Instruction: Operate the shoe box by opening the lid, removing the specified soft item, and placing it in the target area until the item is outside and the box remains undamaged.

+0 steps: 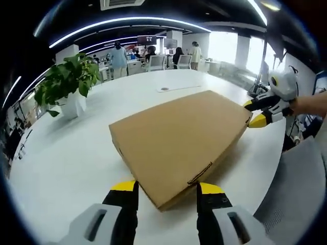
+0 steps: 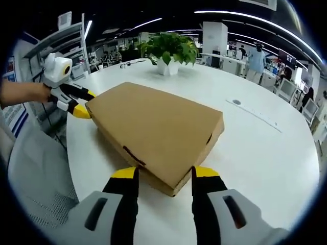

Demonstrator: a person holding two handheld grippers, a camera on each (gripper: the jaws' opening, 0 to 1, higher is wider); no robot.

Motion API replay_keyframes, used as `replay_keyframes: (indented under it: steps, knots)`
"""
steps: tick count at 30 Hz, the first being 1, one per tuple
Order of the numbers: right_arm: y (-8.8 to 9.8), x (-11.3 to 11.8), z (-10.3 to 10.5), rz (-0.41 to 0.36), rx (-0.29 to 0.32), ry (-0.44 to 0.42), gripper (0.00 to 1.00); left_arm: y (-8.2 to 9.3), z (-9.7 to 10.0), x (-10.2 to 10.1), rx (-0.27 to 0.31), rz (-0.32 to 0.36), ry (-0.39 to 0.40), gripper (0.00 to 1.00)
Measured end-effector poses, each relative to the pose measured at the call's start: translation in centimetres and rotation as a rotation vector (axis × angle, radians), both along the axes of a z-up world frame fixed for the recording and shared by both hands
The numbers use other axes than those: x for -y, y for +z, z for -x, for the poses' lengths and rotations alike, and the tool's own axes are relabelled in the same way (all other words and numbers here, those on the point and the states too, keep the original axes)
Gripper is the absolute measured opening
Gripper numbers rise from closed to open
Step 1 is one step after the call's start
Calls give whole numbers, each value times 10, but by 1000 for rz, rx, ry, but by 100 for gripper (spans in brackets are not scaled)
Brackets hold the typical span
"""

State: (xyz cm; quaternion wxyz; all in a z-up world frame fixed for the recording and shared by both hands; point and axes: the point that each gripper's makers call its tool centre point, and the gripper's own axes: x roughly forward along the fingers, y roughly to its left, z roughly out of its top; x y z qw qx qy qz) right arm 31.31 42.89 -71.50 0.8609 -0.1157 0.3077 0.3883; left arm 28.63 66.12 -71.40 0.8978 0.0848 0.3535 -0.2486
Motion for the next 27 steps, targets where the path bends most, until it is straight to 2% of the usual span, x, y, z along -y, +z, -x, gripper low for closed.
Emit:
replay_keyframes:
  steps: [16,23,27]
  knots:
    - [0,-16,36,-22,6,3,32,3,17,-15,-24,-13,-87,45]
    - [0,-26,45,-23,3,24,32,3,25,-25,-26,-10,-83,45]
    - [0,-34,48,-26,5,41,31,2,31,-34,-32,15,-48,45]
